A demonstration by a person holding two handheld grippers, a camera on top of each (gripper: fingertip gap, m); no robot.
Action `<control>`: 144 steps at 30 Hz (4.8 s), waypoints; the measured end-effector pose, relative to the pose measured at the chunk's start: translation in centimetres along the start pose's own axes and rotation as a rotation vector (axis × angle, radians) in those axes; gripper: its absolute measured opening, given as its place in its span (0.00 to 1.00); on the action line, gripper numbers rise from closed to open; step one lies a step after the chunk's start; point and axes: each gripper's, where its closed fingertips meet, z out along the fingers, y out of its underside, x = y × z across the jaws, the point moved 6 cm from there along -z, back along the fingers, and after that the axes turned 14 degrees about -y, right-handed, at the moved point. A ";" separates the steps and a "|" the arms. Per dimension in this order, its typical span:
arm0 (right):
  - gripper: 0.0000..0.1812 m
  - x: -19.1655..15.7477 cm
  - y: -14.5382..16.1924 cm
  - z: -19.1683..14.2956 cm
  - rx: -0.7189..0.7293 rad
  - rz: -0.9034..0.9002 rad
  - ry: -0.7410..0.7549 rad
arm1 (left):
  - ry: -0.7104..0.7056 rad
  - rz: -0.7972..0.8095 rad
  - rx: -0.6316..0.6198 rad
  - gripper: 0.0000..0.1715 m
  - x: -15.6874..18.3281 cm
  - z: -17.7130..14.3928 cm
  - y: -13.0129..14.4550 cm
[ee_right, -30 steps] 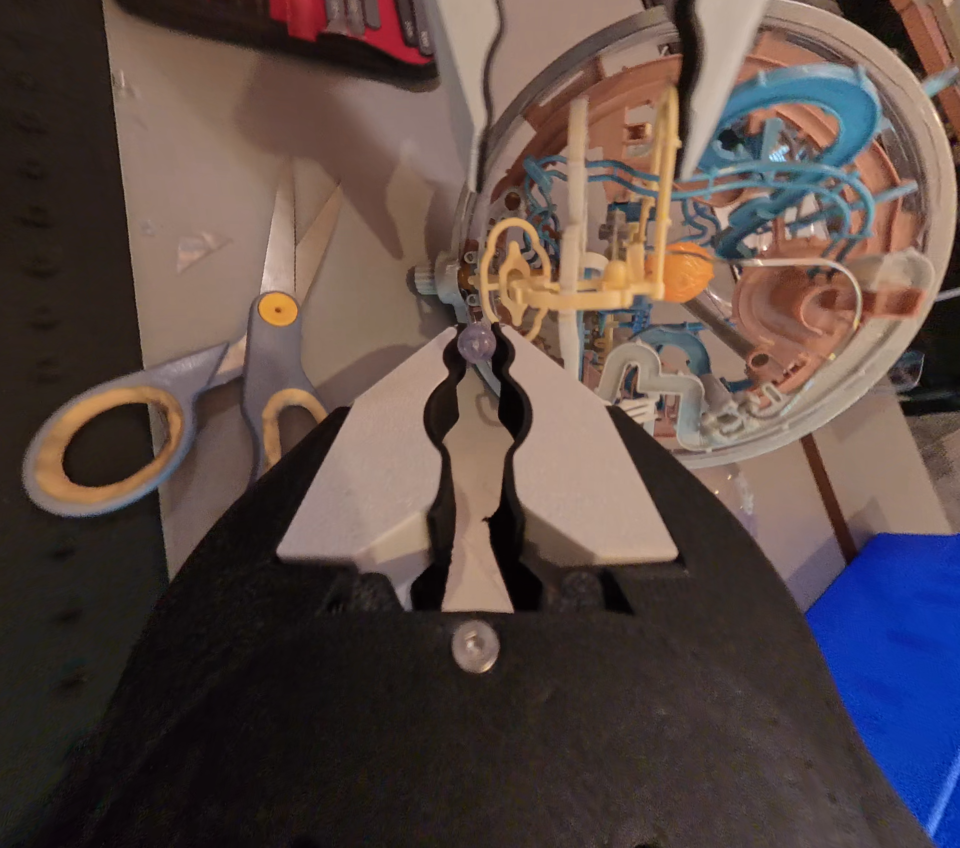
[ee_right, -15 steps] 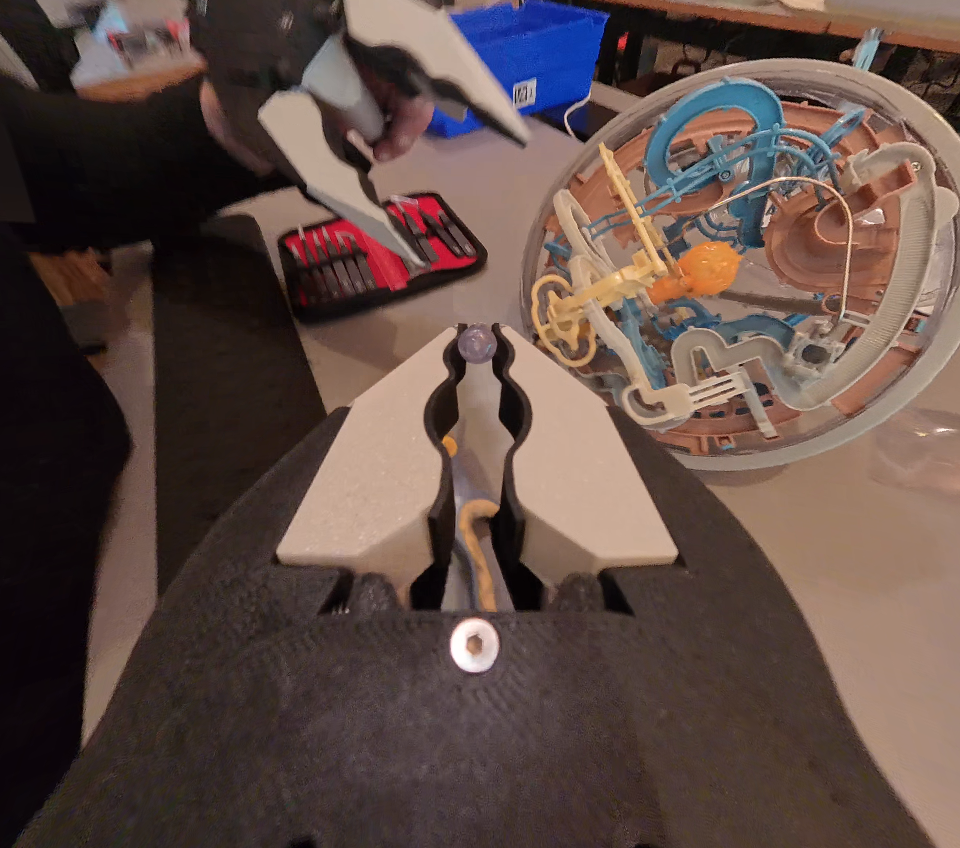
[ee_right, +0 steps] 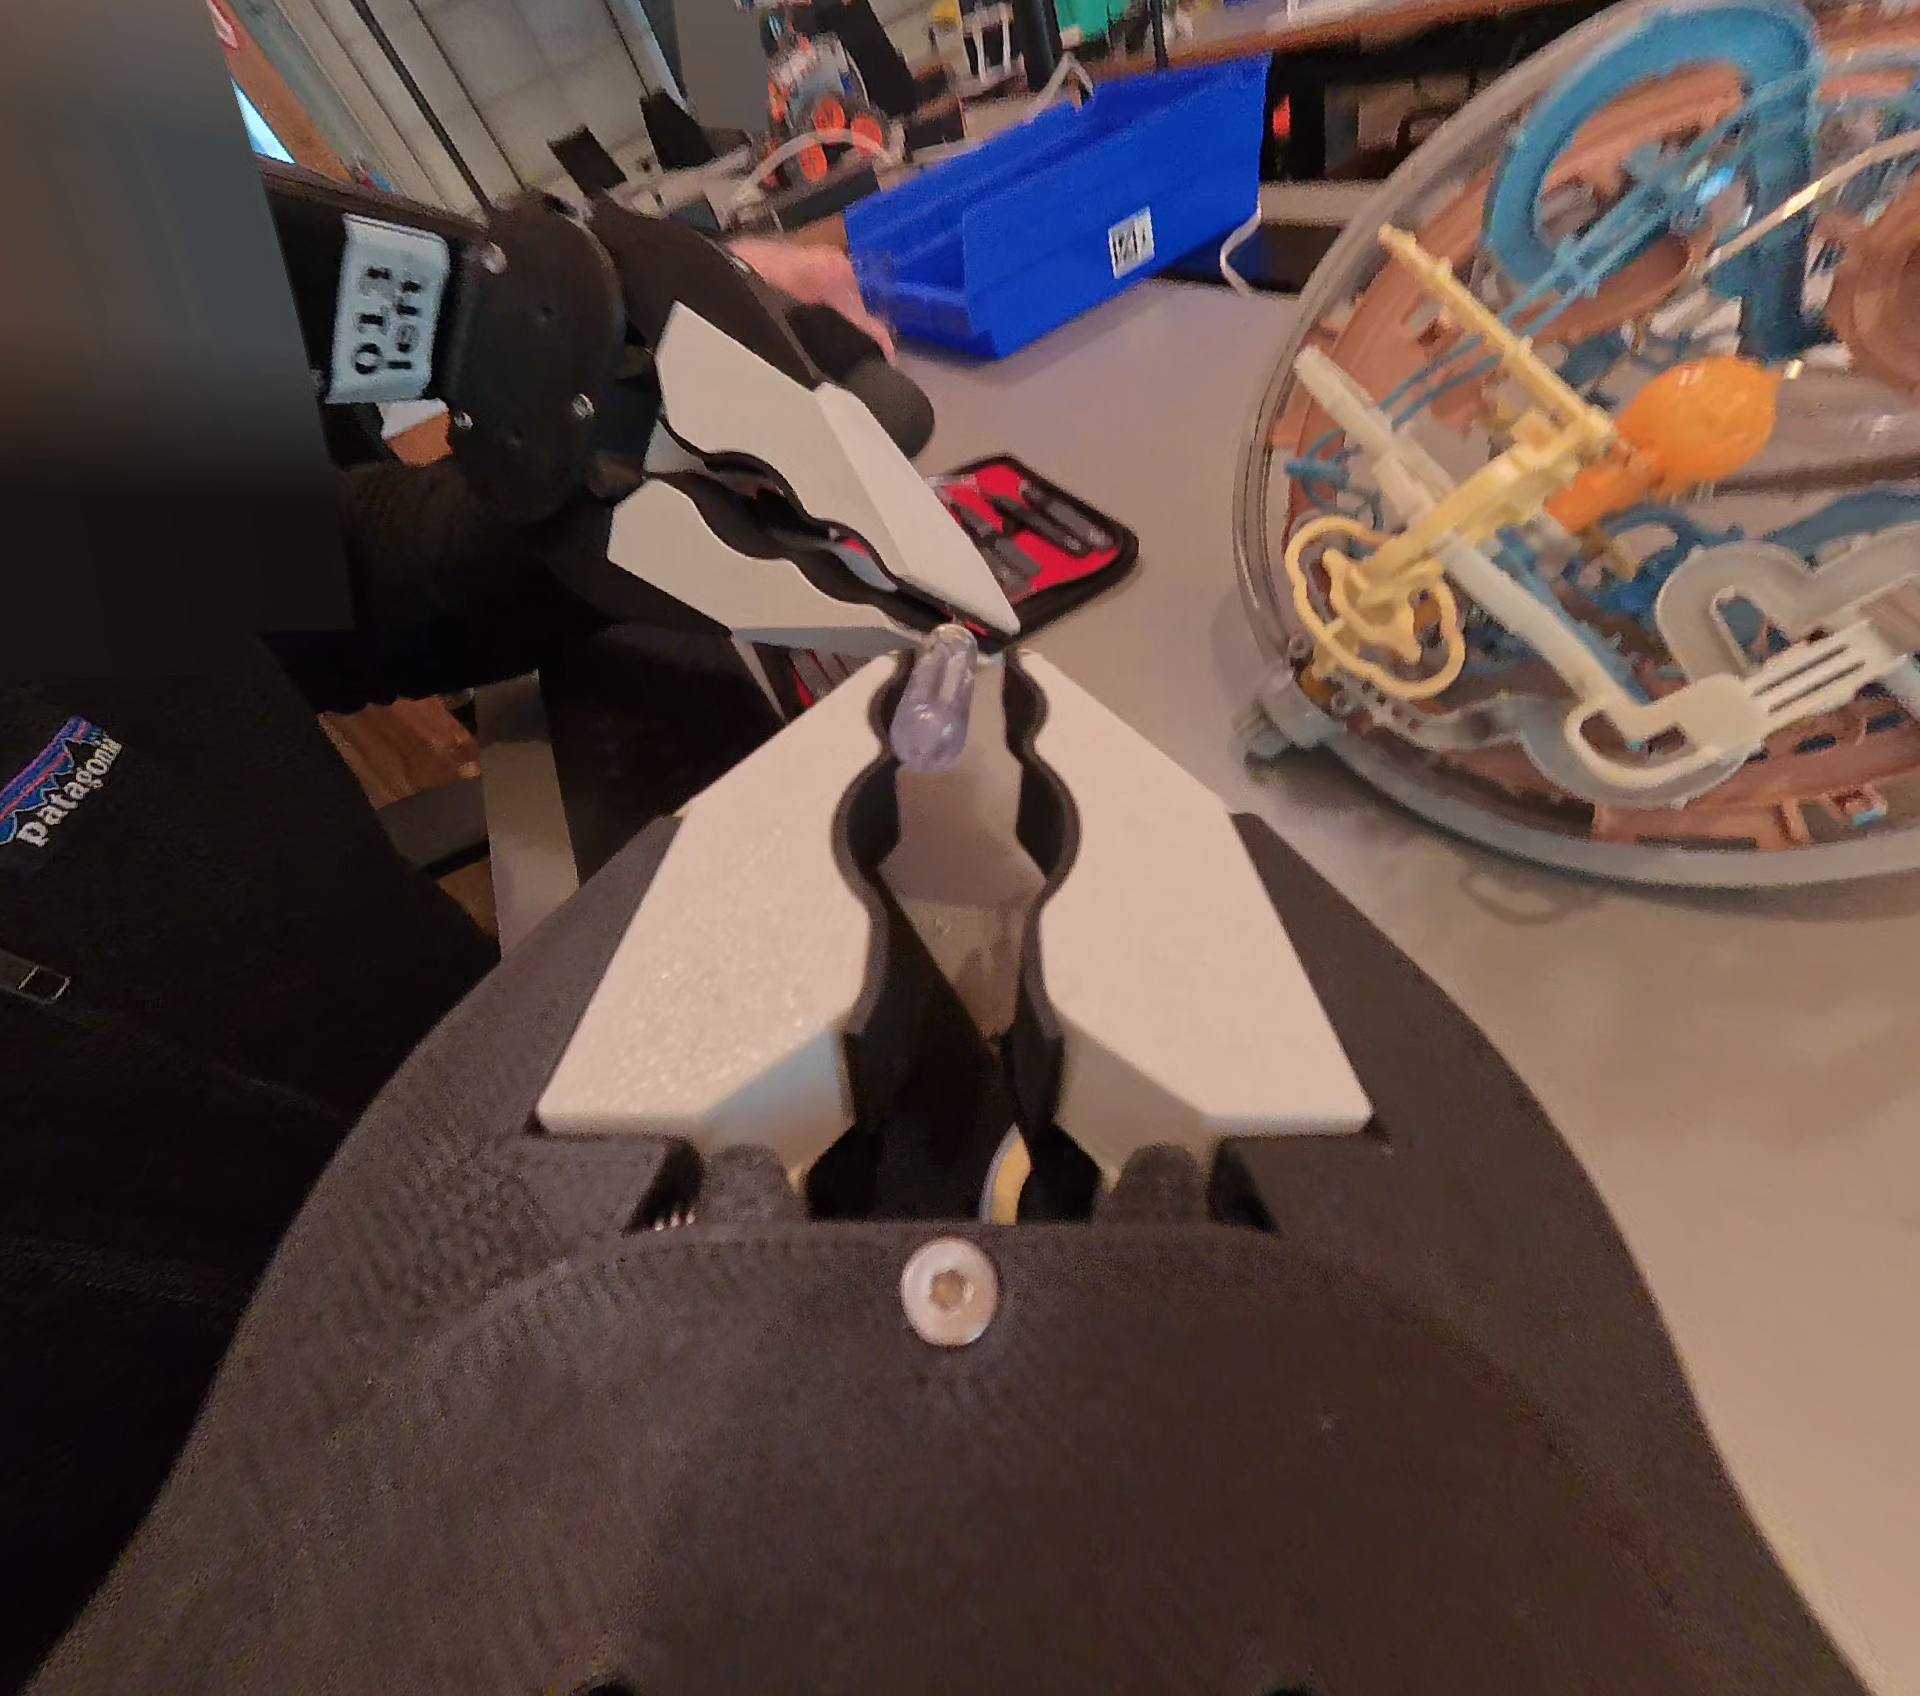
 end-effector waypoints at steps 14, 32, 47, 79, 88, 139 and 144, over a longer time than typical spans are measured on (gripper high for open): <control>0.05 -1.3 0.0 0.5 0.002 -0.015 0.039 | 0.025 0.181 0.046 0.00 -0.5 -0.9 -0.9; 0.04 4.0 2.9 0.7 -0.226 -0.185 0.450 | 0.139 -1.229 -0.126 0.61 -10.7 3.1 13.7; 0.04 6.9 3.1 0.2 -0.265 -0.109 0.500 | 0.244 -1.208 -0.160 0.15 -8.1 6.0 12.7; 0.04 8.8 3.7 -1.3 -0.121 0.255 0.477 | 0.106 -1.298 -0.052 0.14 -6.9 6.2 11.9; 0.04 9.8 3.8 -1.5 0.038 0.492 0.416 | -0.029 -1.364 -0.051 0.14 -5.9 5.1 11.4; 0.04 9.5 2.7 -0.2 -0.580 -0.448 0.369 | 0.010 -1.445 -0.024 0.12 -6.0 4.8 12.3; 0.04 9.7 2.8 -0.3 -0.565 -0.426 0.358 | 0.012 -1.448 -0.021 0.12 -6.1 4.8 12.3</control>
